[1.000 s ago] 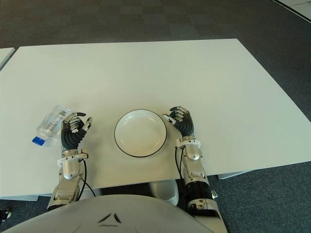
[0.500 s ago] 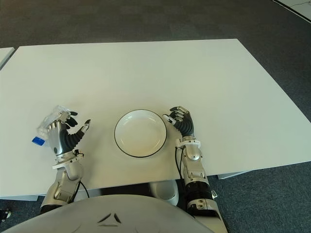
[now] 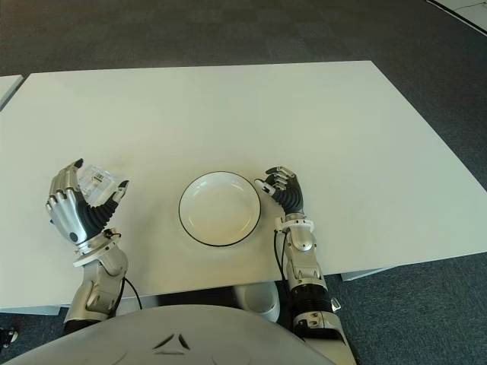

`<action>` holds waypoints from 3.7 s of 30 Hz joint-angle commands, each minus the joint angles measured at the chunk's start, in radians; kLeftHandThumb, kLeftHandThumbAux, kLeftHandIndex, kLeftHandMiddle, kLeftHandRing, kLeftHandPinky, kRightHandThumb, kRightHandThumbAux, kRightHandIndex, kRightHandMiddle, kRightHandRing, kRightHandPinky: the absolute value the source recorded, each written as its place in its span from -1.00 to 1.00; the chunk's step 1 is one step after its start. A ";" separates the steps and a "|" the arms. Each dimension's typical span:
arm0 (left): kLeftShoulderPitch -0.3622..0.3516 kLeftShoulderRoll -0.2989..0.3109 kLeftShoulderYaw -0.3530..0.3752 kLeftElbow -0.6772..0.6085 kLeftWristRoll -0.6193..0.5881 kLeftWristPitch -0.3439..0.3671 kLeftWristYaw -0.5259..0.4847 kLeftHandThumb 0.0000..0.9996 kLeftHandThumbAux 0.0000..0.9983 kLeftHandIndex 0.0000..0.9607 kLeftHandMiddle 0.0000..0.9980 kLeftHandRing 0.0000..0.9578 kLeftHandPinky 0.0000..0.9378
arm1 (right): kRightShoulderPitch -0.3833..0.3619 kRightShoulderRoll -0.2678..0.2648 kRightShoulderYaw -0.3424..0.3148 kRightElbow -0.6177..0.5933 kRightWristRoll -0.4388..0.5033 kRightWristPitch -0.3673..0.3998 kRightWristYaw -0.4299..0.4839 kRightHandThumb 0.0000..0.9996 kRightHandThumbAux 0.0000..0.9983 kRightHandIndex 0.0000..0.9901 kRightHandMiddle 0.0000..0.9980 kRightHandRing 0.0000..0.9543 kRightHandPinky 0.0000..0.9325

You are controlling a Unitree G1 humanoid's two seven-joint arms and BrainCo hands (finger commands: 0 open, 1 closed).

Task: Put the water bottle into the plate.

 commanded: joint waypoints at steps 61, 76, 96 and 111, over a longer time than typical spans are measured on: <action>-0.336 0.326 -0.215 0.345 -0.036 0.650 -0.790 0.29 -0.58 -1.00 -1.00 -1.00 -1.00 | 0.049 0.004 -0.002 -0.029 -0.011 0.058 -0.021 0.41 0.46 -0.12 0.23 0.33 0.39; -0.497 0.351 -0.293 0.782 -0.097 0.314 -0.602 0.23 -0.44 -1.00 -1.00 -1.00 -1.00 | 0.066 0.011 0.002 -0.064 -0.017 0.078 -0.029 0.41 0.46 -0.13 0.22 0.31 0.38; -0.619 0.360 -0.405 1.083 -0.123 0.171 -0.566 0.19 -0.29 -1.00 -1.00 -1.00 -1.00 | 0.068 0.012 -0.002 -0.059 -0.013 0.075 -0.035 0.41 0.46 -0.13 0.24 0.33 0.38; -0.655 0.333 -0.350 1.154 -0.265 0.115 -0.529 0.30 -0.05 -0.83 -0.50 -0.37 -0.16 | 0.065 0.010 -0.003 -0.049 -0.014 0.059 -0.035 0.41 0.46 -0.12 0.25 0.34 0.39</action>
